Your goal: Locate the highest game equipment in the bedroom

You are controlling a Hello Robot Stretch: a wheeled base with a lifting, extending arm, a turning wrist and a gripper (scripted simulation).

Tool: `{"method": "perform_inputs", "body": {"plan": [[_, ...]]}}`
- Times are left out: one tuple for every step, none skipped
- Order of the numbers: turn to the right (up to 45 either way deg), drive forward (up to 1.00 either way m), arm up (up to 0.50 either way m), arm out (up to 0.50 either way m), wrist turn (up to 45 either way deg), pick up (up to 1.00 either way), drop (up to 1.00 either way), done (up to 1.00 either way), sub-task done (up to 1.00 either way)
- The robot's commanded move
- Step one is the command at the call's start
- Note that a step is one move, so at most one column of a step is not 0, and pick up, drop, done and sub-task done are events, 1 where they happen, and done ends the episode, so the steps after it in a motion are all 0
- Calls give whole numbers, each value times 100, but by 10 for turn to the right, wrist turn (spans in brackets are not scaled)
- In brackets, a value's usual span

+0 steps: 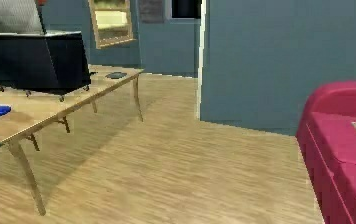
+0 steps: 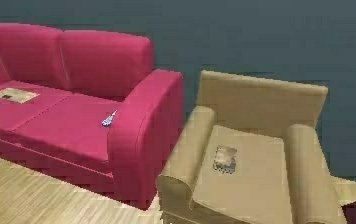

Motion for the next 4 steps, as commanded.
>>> {"method": "perform_inputs", "body": {"plan": [[0, 100, 0, 0, 0, 0, 0, 0, 0], [-30, 0, 0, 0, 0, 0, 0, 0, 0], [0, 100, 0, 0, 0, 0, 0, 0, 0], [0, 70, 0, 0, 0, 0, 0, 0, 0]]}}
